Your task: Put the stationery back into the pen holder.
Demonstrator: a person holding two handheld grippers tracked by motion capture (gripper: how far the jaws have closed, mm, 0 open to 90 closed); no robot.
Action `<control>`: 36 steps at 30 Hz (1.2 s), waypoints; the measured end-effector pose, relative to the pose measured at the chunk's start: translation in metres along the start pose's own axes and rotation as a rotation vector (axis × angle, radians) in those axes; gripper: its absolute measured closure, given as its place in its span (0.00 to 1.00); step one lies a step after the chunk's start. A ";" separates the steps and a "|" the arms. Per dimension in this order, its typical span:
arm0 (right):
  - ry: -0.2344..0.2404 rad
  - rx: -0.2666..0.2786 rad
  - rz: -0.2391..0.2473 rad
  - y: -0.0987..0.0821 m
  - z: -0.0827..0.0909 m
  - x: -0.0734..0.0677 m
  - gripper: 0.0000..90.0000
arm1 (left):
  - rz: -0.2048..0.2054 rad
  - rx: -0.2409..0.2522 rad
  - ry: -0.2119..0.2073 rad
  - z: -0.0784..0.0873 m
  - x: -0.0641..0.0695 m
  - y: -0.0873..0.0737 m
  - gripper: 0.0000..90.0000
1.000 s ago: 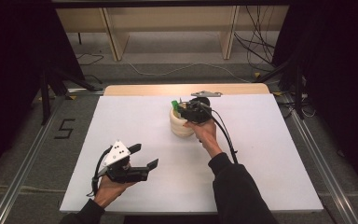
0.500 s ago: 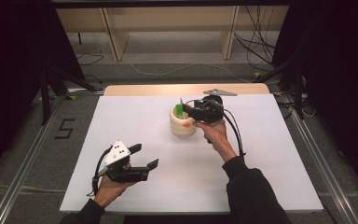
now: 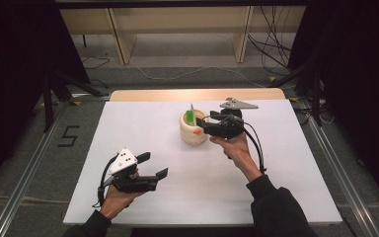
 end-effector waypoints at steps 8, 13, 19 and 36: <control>0.031 0.018 0.034 -0.005 0.019 -0.009 0.37 | 0.011 -0.003 -0.012 -0.001 0.000 0.000 0.17; 0.034 0.015 0.039 -0.011 0.026 -0.009 0.36 | 0.012 -0.002 -0.016 -0.001 0.000 0.000 0.17; 0.044 0.022 0.044 -0.019 0.033 -0.007 0.35 | 0.018 -0.004 -0.023 -0.001 0.001 0.000 0.17; 0.047 0.039 0.059 -0.042 0.054 -0.004 0.33 | 0.020 -0.002 -0.035 -0.001 0.001 0.000 0.17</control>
Point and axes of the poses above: each handheld gripper's, and its own axes: z roughly backward along the jaws, y roughly out of its top, x roughly to its right, the point moved 4 cm from there along -z, roughly forward along the jaws, and after that the axes turned 2 degrees about z, right-handed, at the moved point
